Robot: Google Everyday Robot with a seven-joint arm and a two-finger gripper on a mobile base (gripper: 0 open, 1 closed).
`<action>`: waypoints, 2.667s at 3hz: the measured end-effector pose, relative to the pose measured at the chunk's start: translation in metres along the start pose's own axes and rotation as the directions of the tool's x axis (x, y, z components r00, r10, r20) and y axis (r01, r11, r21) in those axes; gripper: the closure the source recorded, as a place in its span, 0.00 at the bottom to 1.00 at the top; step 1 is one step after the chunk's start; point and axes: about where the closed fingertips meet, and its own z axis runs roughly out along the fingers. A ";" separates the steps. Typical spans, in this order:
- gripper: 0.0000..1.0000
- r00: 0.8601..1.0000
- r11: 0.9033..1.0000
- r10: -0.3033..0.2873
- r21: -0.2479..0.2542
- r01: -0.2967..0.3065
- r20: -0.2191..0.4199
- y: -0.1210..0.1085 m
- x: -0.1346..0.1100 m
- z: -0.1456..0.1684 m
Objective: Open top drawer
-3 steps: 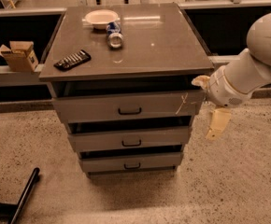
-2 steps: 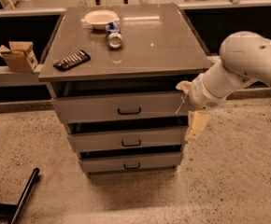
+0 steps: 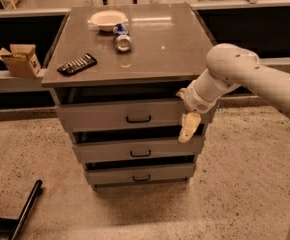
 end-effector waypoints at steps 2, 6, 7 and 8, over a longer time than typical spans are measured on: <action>0.16 0.999 0.999 0.034 -0.004 -0.034 -0.008 -0.030 0.000 0.027; 0.35 0.989 0.981 -0.094 -0.159 0.111 0.113 0.065 0.006 -0.016; 0.21 0.979 0.978 -0.130 -0.142 0.153 0.158 0.079 -0.002 -0.046; 0.01 0.971 0.979 -0.155 -0.103 0.175 0.180 0.072 -0.013 -0.065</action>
Offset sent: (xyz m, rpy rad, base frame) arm 0.0506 0.0107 -0.0215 -0.0073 0.0115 -0.0485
